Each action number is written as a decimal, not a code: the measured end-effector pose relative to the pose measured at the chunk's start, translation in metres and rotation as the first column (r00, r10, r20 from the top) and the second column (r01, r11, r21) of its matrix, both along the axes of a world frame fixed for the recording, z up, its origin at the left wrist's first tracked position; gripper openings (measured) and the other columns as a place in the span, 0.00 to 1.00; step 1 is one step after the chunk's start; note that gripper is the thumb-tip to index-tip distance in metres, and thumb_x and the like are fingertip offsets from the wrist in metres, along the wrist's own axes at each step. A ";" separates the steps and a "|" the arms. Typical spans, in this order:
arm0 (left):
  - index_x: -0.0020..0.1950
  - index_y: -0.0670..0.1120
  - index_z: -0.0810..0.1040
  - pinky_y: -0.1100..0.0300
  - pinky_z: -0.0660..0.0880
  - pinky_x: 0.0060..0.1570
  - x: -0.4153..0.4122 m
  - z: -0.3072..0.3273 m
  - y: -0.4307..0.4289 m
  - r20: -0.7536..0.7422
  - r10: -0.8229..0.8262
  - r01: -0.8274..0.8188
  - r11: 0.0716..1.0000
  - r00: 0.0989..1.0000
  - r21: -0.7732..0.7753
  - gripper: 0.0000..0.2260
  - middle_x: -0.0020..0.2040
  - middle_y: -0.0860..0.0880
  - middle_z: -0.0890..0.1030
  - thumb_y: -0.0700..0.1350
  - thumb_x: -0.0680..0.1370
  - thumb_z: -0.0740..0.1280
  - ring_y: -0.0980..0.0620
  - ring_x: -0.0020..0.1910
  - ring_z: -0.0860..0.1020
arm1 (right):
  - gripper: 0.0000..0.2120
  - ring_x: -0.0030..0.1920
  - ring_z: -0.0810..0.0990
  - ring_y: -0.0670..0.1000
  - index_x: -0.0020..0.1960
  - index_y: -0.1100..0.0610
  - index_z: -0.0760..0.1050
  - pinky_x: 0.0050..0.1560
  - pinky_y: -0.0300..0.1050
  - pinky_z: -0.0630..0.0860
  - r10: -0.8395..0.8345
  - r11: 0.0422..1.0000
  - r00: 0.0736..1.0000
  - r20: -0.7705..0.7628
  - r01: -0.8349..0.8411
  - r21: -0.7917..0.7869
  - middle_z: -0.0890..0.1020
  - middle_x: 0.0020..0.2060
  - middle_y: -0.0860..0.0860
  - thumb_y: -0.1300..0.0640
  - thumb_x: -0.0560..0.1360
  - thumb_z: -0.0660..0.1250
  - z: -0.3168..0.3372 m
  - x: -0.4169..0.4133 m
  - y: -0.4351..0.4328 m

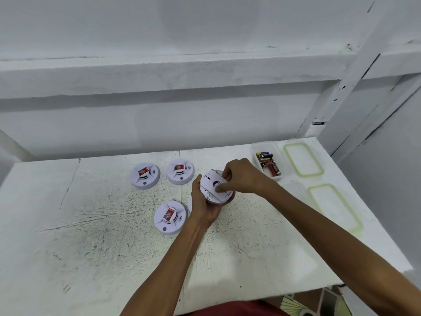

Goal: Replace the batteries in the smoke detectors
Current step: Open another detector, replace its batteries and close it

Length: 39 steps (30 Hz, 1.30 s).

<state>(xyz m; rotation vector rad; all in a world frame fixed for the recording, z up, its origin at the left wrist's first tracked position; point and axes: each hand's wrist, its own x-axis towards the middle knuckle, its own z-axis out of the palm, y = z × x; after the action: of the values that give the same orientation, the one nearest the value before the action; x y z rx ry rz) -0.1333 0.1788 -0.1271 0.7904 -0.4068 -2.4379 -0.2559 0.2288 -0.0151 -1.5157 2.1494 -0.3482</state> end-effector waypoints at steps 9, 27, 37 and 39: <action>0.57 0.43 0.82 0.49 0.81 0.48 -0.002 -0.003 -0.006 0.015 0.028 -0.028 0.999 0.999 -0.024 0.25 0.54 0.40 0.84 0.60 0.82 0.56 0.42 0.51 0.84 | 0.25 0.45 0.74 0.52 0.43 0.55 0.70 0.40 0.44 0.68 0.017 1.000 0.939 -0.343 -0.012 0.019 0.75 0.40 0.51 0.35 0.66 0.73 -0.014 0.020 0.006; 0.51 0.41 0.87 0.50 0.79 0.59 0.000 -0.009 -0.004 0.026 0.004 -0.001 0.992 1.000 -0.126 0.24 0.56 0.39 0.84 0.54 0.84 0.54 0.42 0.55 0.83 | 0.29 0.43 0.74 0.51 0.49 0.56 0.66 0.40 0.44 0.68 0.015 0.990 0.969 -0.248 -0.049 -0.130 0.72 0.42 0.49 0.34 0.67 0.69 -0.023 0.023 0.023; 0.52 0.42 0.85 0.54 0.81 0.47 0.001 -0.006 -0.005 0.024 0.011 -0.010 0.999 1.000 -0.043 0.22 0.51 0.41 0.85 0.56 0.82 0.58 0.45 0.48 0.84 | 0.33 0.54 0.68 0.52 0.60 0.57 0.74 0.49 0.46 0.74 -0.067 0.980 0.968 -0.243 0.018 -0.199 0.73 0.52 0.52 0.32 0.69 0.68 -0.036 0.030 0.014; 0.50 0.43 0.86 0.55 0.80 0.49 0.002 -0.004 -0.003 0.032 0.014 -0.013 0.999 0.999 -0.039 0.22 0.51 0.42 0.85 0.56 0.81 0.59 0.46 0.49 0.84 | 0.31 0.56 0.69 0.53 0.62 0.57 0.74 0.49 0.45 0.73 -0.089 0.981 0.967 -0.240 0.044 -0.187 0.73 0.53 0.54 0.35 0.70 0.68 -0.037 0.035 0.013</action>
<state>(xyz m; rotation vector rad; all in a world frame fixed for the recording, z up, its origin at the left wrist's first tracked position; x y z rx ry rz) -0.1318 0.1756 -0.1316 0.8147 -0.4589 -2.4000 -0.2212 0.2420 -0.0516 -1.6643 2.4242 -0.4052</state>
